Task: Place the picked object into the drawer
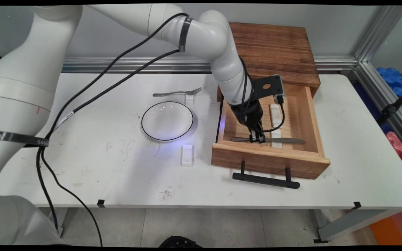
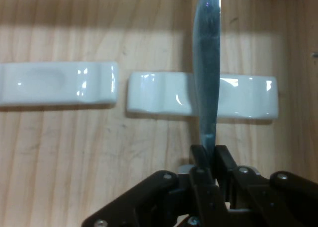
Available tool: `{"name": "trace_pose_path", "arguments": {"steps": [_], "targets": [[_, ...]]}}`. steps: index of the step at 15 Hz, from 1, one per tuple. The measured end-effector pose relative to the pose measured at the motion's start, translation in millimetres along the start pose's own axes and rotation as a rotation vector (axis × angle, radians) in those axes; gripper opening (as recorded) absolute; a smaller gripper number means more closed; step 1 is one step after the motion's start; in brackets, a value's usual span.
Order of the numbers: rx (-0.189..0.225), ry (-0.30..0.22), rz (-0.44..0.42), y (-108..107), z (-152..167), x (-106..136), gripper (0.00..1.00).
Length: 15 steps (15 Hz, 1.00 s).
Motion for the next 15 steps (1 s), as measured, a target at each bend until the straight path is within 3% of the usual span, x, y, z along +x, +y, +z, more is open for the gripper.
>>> {"name": "trace_pose_path", "arguments": {"steps": [8, 9, 15], "targets": [[0.0, 0.012, 0.006, -4.0, 3.4, 0.1, 0.0], [0.002, 0.014, 0.006, -4.7, 3.5, 0.1, 1.0], [0.018, 0.025, 0.004, -9.3, 2.9, -1.3, 1.0]]}}
